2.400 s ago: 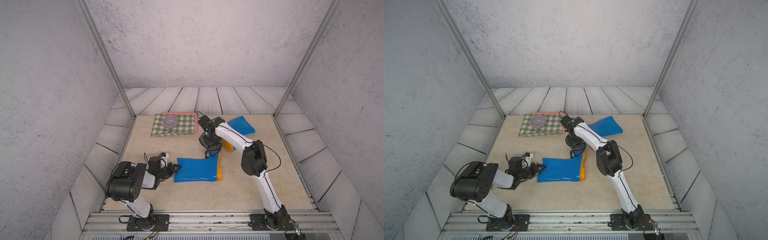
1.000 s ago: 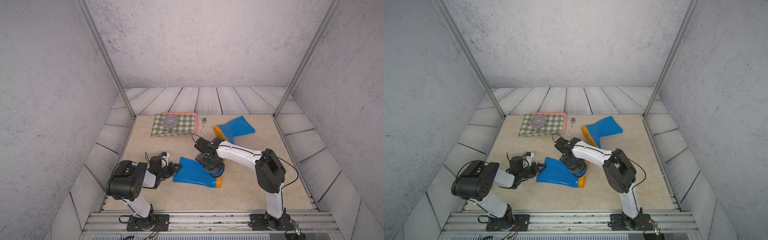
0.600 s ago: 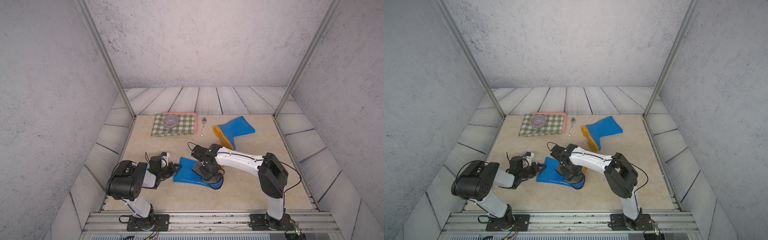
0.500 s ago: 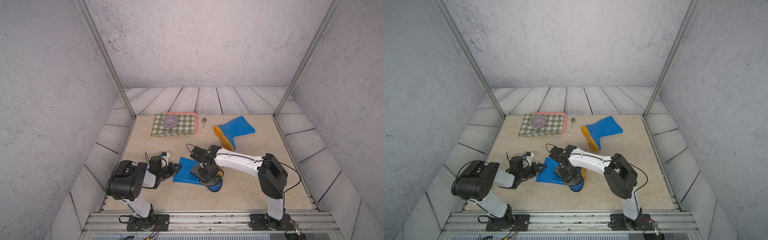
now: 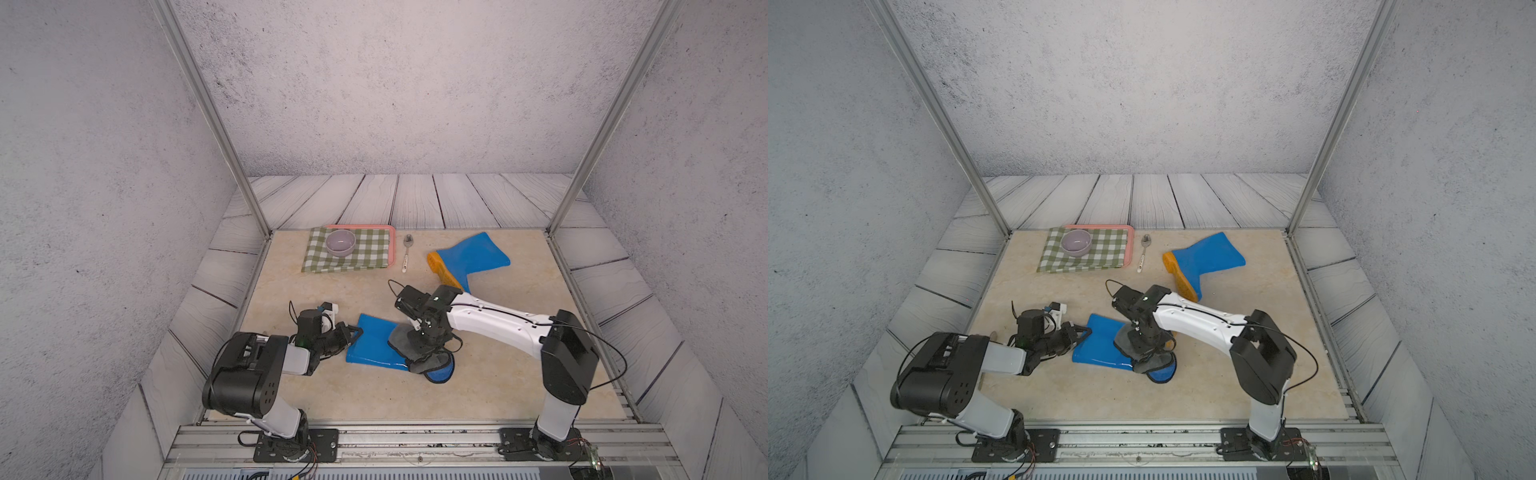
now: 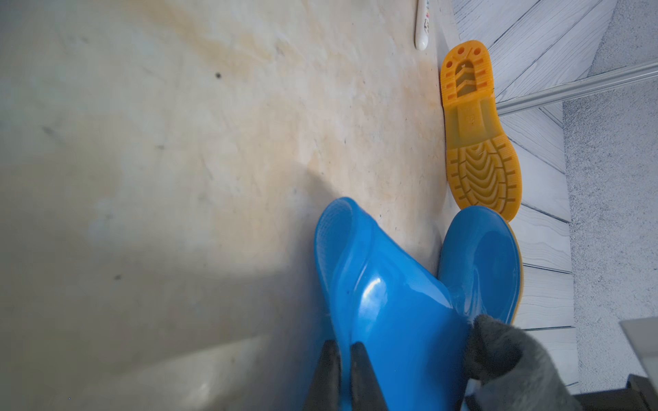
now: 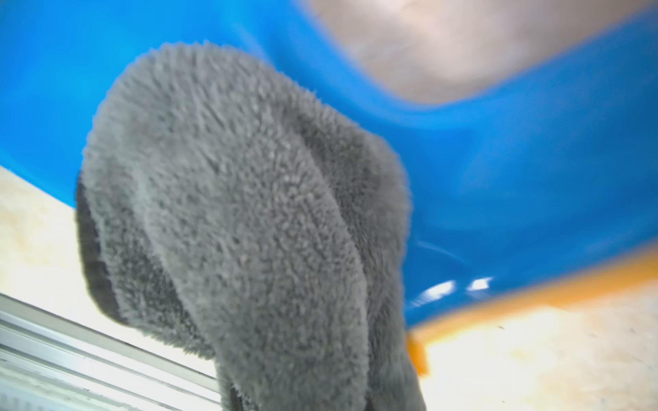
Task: Wipe the rubber boots with a cloth
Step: Wipe the dirt off the rubber boot, then adjust the rubber boot at the center of the board.
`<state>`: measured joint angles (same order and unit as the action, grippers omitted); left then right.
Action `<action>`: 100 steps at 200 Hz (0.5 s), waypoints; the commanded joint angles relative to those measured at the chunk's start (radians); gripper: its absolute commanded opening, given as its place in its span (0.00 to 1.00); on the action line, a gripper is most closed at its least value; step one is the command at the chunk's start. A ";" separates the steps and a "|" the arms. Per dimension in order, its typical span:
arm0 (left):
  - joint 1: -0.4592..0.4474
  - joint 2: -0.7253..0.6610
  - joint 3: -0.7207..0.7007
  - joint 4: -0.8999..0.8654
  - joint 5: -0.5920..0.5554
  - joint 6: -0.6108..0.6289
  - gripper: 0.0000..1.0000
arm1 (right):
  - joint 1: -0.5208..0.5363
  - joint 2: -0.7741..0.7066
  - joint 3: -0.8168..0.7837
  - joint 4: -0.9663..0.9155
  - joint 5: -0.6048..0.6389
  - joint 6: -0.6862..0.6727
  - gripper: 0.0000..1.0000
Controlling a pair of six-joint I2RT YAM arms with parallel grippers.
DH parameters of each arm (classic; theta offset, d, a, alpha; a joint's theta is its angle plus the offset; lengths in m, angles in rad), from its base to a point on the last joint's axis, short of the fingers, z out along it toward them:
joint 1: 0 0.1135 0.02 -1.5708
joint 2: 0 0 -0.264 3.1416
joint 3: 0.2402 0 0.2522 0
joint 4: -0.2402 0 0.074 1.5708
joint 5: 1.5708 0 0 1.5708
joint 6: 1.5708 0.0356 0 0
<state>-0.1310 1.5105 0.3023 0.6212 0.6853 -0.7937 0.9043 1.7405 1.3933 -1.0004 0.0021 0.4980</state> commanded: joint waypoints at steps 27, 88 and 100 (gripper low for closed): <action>0.013 -0.294 0.074 -0.333 -0.094 -0.006 0.00 | -0.203 -0.326 -0.206 0.029 0.053 0.050 0.00; 0.024 -0.647 0.308 -0.870 -0.228 0.128 0.00 | -0.355 -0.530 -0.335 0.011 0.032 0.004 0.00; 0.026 -0.675 0.395 -0.992 -0.244 0.184 0.00 | -0.384 -0.558 -0.360 0.016 0.013 -0.009 0.00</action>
<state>-0.1215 0.9062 0.5476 -0.0887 0.5179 -0.7315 0.5632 1.2461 1.0744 -0.9752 0.0345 0.5194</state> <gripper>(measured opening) 0.075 0.150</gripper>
